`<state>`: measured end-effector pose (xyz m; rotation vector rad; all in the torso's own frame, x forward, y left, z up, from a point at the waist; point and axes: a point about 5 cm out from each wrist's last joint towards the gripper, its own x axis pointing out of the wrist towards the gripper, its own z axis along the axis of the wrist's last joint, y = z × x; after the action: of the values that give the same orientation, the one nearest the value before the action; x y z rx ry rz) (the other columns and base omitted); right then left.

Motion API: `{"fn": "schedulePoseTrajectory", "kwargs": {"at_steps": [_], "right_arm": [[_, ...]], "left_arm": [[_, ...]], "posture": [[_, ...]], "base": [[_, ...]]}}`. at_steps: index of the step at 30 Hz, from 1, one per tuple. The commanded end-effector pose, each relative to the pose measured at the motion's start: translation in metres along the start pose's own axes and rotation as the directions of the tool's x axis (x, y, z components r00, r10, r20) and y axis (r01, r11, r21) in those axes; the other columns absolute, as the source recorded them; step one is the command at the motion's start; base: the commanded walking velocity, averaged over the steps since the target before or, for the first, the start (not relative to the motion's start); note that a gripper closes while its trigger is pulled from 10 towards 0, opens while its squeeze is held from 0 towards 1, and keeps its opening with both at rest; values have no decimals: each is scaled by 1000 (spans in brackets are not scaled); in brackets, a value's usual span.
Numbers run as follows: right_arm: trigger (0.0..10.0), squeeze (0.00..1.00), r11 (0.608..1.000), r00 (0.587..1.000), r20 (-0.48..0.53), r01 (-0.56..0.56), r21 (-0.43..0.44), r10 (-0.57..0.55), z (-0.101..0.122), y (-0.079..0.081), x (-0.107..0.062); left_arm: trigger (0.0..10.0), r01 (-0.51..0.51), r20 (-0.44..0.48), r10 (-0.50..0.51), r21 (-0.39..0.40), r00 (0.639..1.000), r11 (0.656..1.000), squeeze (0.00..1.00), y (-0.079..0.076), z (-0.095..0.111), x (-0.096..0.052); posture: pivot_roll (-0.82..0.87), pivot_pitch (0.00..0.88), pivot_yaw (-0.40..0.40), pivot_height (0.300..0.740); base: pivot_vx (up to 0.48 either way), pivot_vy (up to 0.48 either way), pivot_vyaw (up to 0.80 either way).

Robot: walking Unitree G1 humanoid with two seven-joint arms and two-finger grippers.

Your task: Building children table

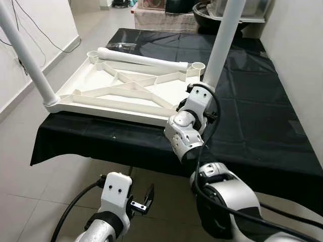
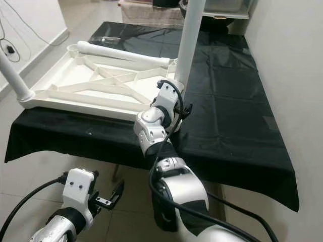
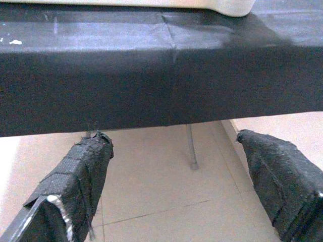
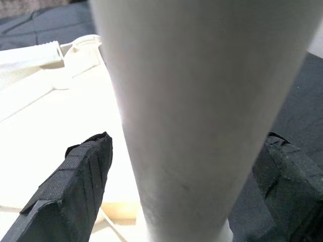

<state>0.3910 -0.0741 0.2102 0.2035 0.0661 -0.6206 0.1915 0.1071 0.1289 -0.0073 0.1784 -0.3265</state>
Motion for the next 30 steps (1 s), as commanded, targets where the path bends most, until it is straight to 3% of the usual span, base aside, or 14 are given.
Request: {"fn": "schedulePoseTrajectory", "kwargs": {"at_steps": [1,10,13,21,23,30], "right_arm": [[10000,0,1000,1000,-20,-7,-7,7,-4,-1,-1],[10000,0,997,997,-27,-72,-21,72,-7,-14,3],[10000,0,988,988,-33,-151,-28,150,-10,-22,3],[10000,0,971,972,-53,-234,-56,231,-15,-32,1],[10000,0,931,935,-80,-353,-92,346,-22,-42,-5],[10000,0,872,879,-137,-472,-130,456,-36,-61,-14]], "left_arm": [[10000,4,-9,-4,0,1000,1000,0,-1,-3,0],[10000,7,-7,-7,3,1000,1000,0,1,-4,5],[10000,5,-2,-5,7,1000,1000,0,3,-5,7],[10000,3,-1,-3,10,1000,1000,0,5,-6,9],[10000,2,1,-2,13,1000,1000,0,6,-8,12],[10000,3,4,-3,16,1000,1000,0,7,-10,17]], "posture": [[82,106,-33,740],[75,78,-33,740],[73,61,-35,740],[68,48,-34,740],[61,37,-32,740],[48,25,-36,740]], "base": [[0,0,0],[0,0,0],[0,0,0],[0,0,0],[0,0,0],[0,0,0]]}}
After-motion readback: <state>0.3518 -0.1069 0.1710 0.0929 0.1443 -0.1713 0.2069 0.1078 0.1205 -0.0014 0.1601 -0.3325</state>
